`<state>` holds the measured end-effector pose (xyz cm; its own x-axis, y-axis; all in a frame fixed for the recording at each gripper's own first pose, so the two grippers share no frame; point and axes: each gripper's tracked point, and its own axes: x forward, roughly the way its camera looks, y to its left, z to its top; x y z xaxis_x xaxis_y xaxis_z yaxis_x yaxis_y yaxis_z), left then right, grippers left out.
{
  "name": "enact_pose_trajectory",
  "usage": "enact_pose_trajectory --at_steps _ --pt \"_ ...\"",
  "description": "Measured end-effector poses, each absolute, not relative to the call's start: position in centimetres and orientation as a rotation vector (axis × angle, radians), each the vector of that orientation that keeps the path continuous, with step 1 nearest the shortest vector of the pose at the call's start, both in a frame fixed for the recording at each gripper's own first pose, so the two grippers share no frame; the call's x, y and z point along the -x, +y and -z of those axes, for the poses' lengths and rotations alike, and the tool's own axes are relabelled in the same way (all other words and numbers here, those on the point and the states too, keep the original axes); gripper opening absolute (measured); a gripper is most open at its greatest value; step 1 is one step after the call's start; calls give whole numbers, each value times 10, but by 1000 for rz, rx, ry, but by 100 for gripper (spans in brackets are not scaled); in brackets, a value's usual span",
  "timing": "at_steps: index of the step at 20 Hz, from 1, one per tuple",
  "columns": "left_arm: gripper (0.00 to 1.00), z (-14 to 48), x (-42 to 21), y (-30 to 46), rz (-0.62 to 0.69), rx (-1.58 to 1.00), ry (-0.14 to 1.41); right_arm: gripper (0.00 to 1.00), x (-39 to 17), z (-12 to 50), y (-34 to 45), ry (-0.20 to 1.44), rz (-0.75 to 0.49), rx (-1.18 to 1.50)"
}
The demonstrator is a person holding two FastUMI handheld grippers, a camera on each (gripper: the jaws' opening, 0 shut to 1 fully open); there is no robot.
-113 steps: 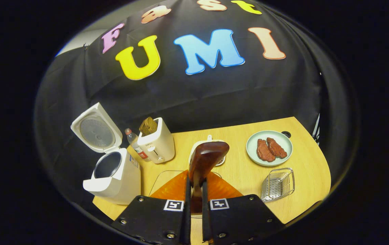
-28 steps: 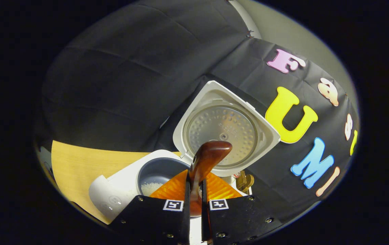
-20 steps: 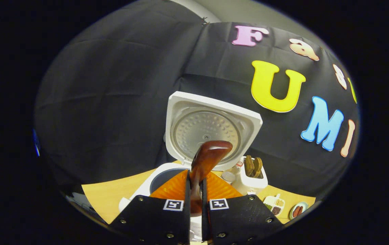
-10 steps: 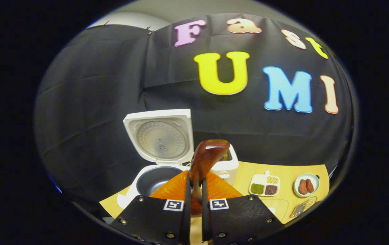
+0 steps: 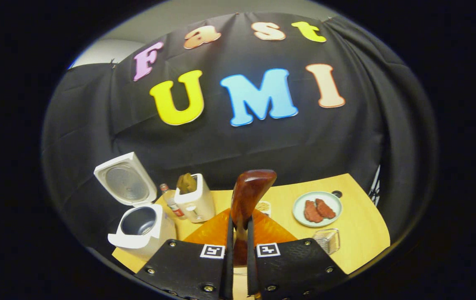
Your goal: Close the left gripper, press the button to open the rice cooker; take a wooden spoon from the chopstick holder with the right hand, scoop a spoonful of rice and pour it into the rice cooker, then put the wooden spoon back into the chopstick holder.
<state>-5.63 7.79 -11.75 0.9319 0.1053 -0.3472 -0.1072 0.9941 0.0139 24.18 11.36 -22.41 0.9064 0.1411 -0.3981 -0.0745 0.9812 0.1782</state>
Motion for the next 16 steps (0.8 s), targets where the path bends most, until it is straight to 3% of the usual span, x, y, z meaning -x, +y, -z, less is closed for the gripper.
enact_pose_trajectory --at_steps 2,3,5,8,16 --pt "85 120 58 66 -102 39 362 13 -242 232 71 430 -79 -177" --pt "80 123 59 60 -106 60 375 13 -244 236 53 433 -65 -185" --pt "85 125 62 49 -124 69 404 13 -246 247 21 444 -43 -202" --pt "86 126 65 40 -151 64 429 13 -254 270 -18 466 -14 -227" --pt "86 131 79 32 -263 12 492 14 -281 363 -60 555 11 -331"
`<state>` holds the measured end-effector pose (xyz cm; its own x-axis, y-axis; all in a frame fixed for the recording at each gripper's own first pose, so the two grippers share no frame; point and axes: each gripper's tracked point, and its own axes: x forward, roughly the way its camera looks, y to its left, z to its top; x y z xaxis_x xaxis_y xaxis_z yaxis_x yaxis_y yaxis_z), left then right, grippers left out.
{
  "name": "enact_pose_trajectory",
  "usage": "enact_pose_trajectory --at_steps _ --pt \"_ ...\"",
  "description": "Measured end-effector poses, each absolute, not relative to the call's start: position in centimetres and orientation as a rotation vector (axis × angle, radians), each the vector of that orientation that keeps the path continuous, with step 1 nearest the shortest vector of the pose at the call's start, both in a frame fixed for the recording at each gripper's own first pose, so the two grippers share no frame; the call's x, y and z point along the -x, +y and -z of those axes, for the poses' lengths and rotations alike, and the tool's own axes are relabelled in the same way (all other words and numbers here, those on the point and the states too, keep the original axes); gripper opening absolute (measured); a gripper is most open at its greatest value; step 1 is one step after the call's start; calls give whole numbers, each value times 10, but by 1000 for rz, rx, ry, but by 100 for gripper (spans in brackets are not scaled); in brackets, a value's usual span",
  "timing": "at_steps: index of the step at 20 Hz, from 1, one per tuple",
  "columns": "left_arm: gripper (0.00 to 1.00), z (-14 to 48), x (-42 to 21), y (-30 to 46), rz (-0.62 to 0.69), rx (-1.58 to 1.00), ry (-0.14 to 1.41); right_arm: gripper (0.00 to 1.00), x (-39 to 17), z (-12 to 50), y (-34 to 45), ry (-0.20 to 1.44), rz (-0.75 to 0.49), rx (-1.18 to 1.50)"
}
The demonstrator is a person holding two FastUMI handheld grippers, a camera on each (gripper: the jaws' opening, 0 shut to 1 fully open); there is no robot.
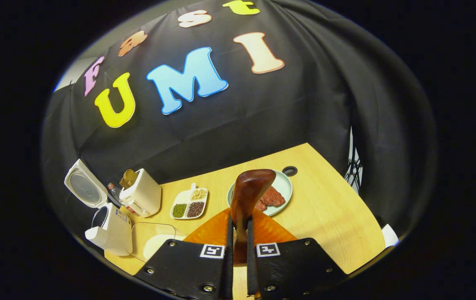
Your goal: Close the left gripper, press the button to open the rice cooker; take a wooden spoon from the chopstick holder with the right hand, scoop a spoonful of rice and pour it into the rice cooker, then put the wooden spoon back into the chopstick holder.
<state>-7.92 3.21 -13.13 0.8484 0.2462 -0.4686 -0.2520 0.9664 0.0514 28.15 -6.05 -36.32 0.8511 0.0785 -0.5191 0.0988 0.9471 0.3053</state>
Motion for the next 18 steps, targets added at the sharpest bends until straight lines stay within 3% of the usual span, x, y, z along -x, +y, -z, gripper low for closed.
enact_pose_trajectory --at_steps 1,9,12,13,14,18 --pt "92 132 79 32 -265 0 501 14 -284 372 -61 564 11 -347" --pt "91 121 74 27 -247 -42 481 14 -273 414 -74 647 49 -456" --pt "91 120 67 22 -232 -52 483 22 -262 411 -79 652 32 -525" --pt "85 120 67 21 -229 -51 484 29 -257 413 -81 667 31 -543" --pt "86 120 65 18 -225 -45 480 42 -250 419 -86 672 32 -547" --pt "86 114 57 12 -210 -55 455 50 -226 411 -94 660 16 -565"
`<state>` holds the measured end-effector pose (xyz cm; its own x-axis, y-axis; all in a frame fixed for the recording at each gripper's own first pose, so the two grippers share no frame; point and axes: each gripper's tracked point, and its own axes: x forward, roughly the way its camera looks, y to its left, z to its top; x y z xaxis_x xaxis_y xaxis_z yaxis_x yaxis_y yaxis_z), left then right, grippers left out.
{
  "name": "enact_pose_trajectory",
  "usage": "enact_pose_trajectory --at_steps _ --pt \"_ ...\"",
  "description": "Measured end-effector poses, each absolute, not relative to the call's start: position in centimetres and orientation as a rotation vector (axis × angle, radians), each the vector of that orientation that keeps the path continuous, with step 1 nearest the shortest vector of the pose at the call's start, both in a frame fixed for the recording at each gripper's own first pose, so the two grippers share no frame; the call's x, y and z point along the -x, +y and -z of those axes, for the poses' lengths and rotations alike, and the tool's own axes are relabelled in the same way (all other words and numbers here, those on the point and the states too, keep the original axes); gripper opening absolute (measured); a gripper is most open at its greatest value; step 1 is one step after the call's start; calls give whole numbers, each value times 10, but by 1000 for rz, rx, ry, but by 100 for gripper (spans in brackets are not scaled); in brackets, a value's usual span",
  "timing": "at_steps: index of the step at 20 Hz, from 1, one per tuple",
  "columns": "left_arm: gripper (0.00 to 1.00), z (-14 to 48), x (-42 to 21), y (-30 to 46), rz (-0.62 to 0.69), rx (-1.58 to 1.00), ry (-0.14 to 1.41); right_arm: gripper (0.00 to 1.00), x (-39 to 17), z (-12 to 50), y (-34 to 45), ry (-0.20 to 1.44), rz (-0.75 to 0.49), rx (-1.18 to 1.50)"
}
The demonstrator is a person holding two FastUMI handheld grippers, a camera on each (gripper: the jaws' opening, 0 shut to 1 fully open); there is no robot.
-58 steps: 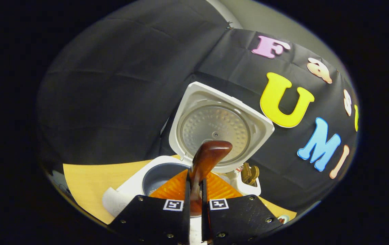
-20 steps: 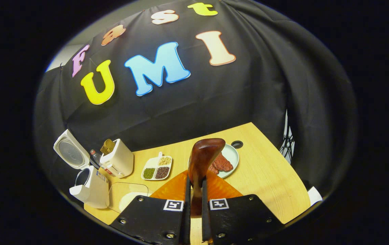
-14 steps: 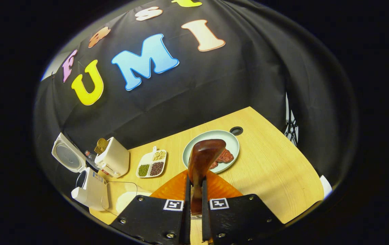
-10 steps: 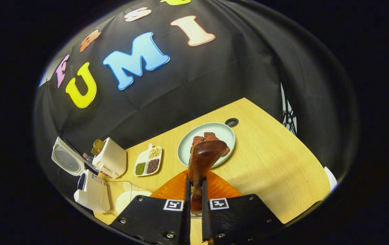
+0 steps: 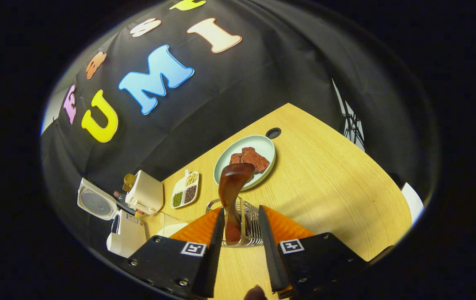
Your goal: Close the left gripper, press the button to open the rice cooker; take a wooden spoon from the chopstick holder with the right hand, scoop a spoonful of rice and pour it into the rice cooker, then put the wooden spoon back into the chopstick holder.
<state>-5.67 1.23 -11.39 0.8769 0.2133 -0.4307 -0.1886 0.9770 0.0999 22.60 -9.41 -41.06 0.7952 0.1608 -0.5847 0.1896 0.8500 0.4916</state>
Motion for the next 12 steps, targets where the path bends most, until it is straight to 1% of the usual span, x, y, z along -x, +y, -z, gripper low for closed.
enact_pose_trajectory --at_steps 3,4,5,6,11,12 --pt "85 103 44 14 -202 -79 411 58 -210 388 -103 587 37 -606" --pt "84 100 40 15 -198 -81 396 72 -200 379 -103 574 30 -620" --pt "82 96 34 16 -194 -79 380 82 -190 371 -104 558 25 -628" --pt "80 92 28 17 -187 -72 361 87 -182 360 -107 528 26 -627" --pt "80 79 4 25 -146 -43 290 87 -125 308 -109 378 26 -558" --pt "80 77 0 29 -136 -39 277 87 -112 303 -103 372 31 -544"
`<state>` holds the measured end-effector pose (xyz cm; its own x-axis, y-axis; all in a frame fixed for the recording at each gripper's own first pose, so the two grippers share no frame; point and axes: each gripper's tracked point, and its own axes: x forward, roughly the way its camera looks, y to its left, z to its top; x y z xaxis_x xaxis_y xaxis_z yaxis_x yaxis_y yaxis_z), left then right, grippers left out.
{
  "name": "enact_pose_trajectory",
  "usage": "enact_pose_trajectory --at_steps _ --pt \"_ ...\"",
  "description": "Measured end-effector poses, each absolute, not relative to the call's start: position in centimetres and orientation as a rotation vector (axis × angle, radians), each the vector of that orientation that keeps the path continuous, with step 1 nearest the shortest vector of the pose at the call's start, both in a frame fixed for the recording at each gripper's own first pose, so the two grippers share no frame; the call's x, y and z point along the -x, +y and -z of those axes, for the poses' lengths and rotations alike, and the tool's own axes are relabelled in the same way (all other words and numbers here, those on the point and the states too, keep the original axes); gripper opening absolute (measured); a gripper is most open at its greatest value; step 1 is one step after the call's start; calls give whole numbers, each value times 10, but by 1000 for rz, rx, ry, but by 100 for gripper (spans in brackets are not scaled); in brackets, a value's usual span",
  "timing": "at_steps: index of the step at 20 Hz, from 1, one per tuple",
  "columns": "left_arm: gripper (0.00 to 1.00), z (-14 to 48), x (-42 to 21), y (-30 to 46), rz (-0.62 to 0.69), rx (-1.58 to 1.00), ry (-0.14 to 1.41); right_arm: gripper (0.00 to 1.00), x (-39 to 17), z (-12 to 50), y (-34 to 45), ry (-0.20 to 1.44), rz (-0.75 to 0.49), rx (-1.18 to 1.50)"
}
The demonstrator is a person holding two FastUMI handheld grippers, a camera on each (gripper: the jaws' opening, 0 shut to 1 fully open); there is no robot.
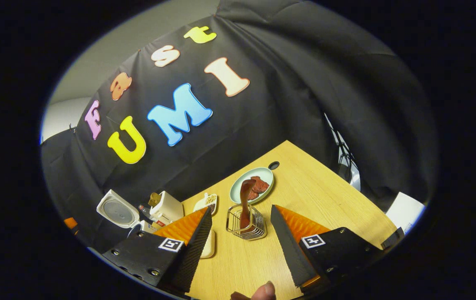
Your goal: Close the left gripper, press the button to open the rice cooker; take a wooden spoon from the chopstick holder with the right hand, scoop a spoonful of rice and pour it into the rice cooker, then put the wooden spoon back into the chopstick holder.
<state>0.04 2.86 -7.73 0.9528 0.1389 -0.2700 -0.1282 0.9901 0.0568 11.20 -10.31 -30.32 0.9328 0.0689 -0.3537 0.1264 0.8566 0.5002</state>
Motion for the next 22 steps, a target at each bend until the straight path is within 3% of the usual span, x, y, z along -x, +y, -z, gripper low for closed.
enact_pose_trajectory --at_steps 1,2,6,8,9,10,11,14,15,16,18,19,20,22 --pt "80 76 -5 32 -121 -31 267 87 -97 300 -93 377 31 -524" --pt "90 75 -9 34 -106 -23 257 87 -84 296 -85 378 40 -492" --pt "80 66 -20 51 -56 23 225 87 -53 267 -37 325 89 -462" --pt "80 64 -30 66 -36 19 204 87 -42 253 -5 316 96 -465" --pt "85 61 -36 73 -28 14 193 88 -39 244 10 297 95 -455" --pt "80 61 -41 82 -26 13 187 87 -35 235 26 282 91 -440" --pt "85 60 -48 89 -24 22 175 88 -31 229 43 271 82 -430" --pt "85 56 -66 100 -24 82 151 87 -21 214 97 271 42 -411" --pt "80 55 -72 103 -29 107 146 88 -20 208 112 267 27 -398" --pt "91 53 -78 105 -33 136 134 87 -19 206 128 272 8 -393" --pt "91 48 -92 109 -49 182 100 87 -19 204 161 296 -35 -404" --pt "78 48 -100 113 -63 197 88 87 -20 203 176 312 -62 -403" --pt "78 47 -109 116 -80 211 76 87 -20 206 187 334 -80 -393" --pt "91 42 -127 122 -111 237 47 87 -23 208 211 364 -120 -387"
